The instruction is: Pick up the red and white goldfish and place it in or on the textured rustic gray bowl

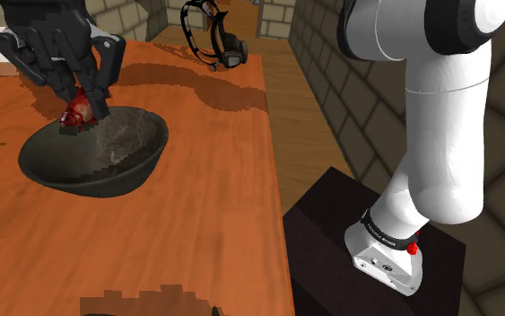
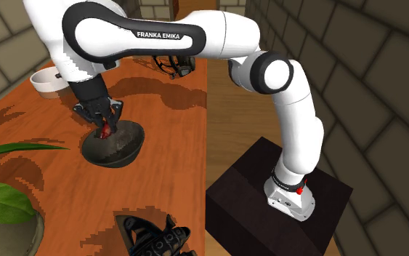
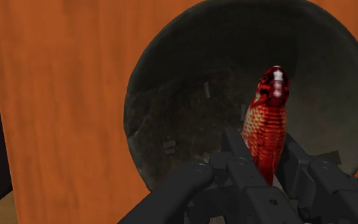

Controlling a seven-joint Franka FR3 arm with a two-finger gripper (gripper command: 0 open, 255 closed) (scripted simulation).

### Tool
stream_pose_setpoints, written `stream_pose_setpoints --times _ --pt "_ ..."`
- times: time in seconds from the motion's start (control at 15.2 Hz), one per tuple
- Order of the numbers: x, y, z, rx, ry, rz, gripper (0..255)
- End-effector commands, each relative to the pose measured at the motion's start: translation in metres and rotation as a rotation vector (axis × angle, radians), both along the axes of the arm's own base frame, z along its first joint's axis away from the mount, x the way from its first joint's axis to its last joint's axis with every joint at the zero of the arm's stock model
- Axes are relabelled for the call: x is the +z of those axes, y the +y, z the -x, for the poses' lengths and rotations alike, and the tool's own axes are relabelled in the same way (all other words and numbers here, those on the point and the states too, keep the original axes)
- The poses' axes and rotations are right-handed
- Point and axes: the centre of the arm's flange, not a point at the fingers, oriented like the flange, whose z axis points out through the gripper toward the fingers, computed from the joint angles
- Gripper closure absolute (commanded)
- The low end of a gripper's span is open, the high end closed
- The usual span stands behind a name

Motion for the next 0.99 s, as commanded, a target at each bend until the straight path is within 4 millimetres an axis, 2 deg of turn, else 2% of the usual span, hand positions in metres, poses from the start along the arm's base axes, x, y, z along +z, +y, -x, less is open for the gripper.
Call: stream_pose_setpoints --times 0.0,0.2,0.73,0.79,0.92 --pt "-0.010 0.000 0.000 0.000 0.000 0.000 255" --pt "-0.027 0.000 0.000 0.000 0.000 0.000 255" --pt "-0.027 0.000 0.000 0.000 0.000 0.000 255" --pt "-0.027 0.000 0.000 0.000 0.000 0.000 0" --pt "-0.027 0.000 0.000 0.000 0.000 0.000 0"
